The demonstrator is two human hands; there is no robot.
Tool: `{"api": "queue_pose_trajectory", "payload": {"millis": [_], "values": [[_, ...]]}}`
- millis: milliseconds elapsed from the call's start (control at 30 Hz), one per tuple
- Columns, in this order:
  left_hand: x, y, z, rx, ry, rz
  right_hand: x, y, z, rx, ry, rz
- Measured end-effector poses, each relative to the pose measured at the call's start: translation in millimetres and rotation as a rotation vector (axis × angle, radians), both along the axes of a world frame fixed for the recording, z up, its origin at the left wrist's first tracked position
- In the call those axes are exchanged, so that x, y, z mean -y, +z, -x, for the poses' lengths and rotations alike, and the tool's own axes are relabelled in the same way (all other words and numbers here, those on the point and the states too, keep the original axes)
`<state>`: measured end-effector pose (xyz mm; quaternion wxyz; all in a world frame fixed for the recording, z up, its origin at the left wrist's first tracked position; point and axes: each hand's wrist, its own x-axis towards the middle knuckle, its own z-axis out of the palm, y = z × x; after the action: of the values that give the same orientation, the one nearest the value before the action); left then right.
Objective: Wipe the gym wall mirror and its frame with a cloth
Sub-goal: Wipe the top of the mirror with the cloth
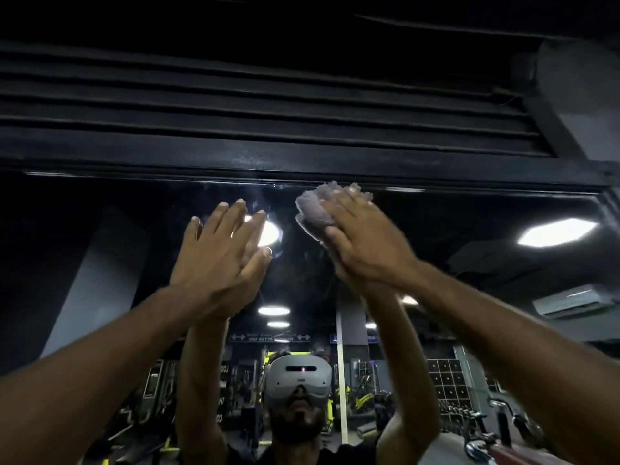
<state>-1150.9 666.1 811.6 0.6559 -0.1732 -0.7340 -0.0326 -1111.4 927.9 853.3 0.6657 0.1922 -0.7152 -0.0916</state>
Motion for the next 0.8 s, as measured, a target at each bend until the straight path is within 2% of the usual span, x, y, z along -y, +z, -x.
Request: {"api": "queue_pose_trajectory", "payload": {"millis": [33, 100, 167, 233, 300, 367, 400, 433, 500, 533, 567, 600, 667, 733, 767, 800], "values": [[4, -4, 1, 0.006, -0.003, 0.003, -16, 1, -5, 0.000, 0.029, 0.042], [9, -14, 1, 0.020, -0.008, 0.021, -45, 3, -7, -0.074, 0.130, 0.374], [11, -24, 2, 0.030, -0.015, 0.031, -32, -16, -2, -0.137, 0.006, 0.649], [11, -31, 4, 0.045, -0.027, 0.035, 13, -52, 7, -0.124, -0.089, 0.590], [13, -39, 4, 0.055, -0.042, 0.042, 44, -90, 7, -0.015, 0.014, 0.330], [16, -51, 5, 0.068, -0.052, 0.057, 30, -107, -7, 0.070, 0.006, 0.151], [17, -58, 5, 0.073, -0.052, 0.070, 10, -105, -8, 0.076, 0.002, 0.151], [19, -66, 6, 0.081, -0.045, 0.087, -8, -100, -11, 0.052, 0.026, 0.241], [24, -80, 7, 0.093, -0.030, 0.121, -25, -96, -15, -0.028, 0.105, 0.601], [25, -87, 7, 0.090, -0.032, 0.133, -15, -104, -11, -0.061, 0.129, 0.713], [26, -93, 7, 0.089, -0.038, 0.145, 4, -117, -6, -0.067, 0.134, 0.721], [27, -99, 7, 0.101, -0.047, 0.155, 24, -139, -1, -0.027, 0.135, 0.646], [27, -108, 6, 0.124, -0.070, 0.159, 51, -186, -3, 0.130, 0.056, 0.396], [27, -117, 5, 0.136, -0.070, 0.169, 31, -204, -12, 0.175, -0.002, 0.240], [30, -120, 6, 0.142, -0.060, 0.182, 15, -203, -13, 0.155, 0.001, 0.285], [32, -121, 6, 0.146, -0.051, 0.190, 2, -200, -12, 0.108, 0.025, 0.421]]}}
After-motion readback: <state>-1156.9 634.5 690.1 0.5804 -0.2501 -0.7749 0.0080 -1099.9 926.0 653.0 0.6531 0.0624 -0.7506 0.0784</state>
